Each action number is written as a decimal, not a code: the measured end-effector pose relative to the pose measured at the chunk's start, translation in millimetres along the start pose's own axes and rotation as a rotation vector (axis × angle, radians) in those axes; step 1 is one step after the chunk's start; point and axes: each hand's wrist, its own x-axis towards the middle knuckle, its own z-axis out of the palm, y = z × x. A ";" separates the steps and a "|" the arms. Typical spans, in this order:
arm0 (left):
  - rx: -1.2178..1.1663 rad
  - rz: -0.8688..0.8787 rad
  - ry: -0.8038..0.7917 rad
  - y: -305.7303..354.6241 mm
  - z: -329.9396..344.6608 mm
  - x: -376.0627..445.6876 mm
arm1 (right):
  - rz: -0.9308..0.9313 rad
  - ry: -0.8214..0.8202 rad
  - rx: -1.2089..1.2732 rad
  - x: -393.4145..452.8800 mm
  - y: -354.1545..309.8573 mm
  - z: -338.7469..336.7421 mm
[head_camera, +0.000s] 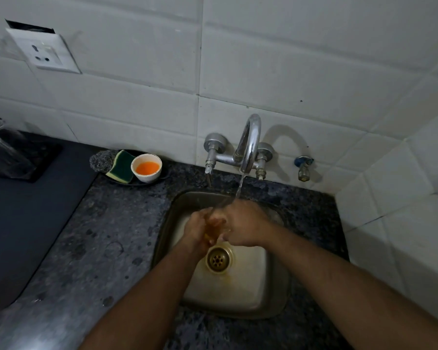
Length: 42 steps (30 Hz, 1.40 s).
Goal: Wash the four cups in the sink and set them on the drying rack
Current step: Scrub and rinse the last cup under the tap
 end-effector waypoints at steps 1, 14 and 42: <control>0.033 -0.049 -0.033 -0.2 -1.1 -0.4 | -0.029 -0.012 -0.069 -1.6 2.2 -1.8; 0.079 -0.067 -0.148 0.7 -11.8 4.1 | -0.013 -0.037 -0.034 -7.2 10.0 -5.7; 0.025 -0.207 -0.091 6.8 -1.3 -5.1 | 0.079 0.307 0.264 -13.6 9.0 10.3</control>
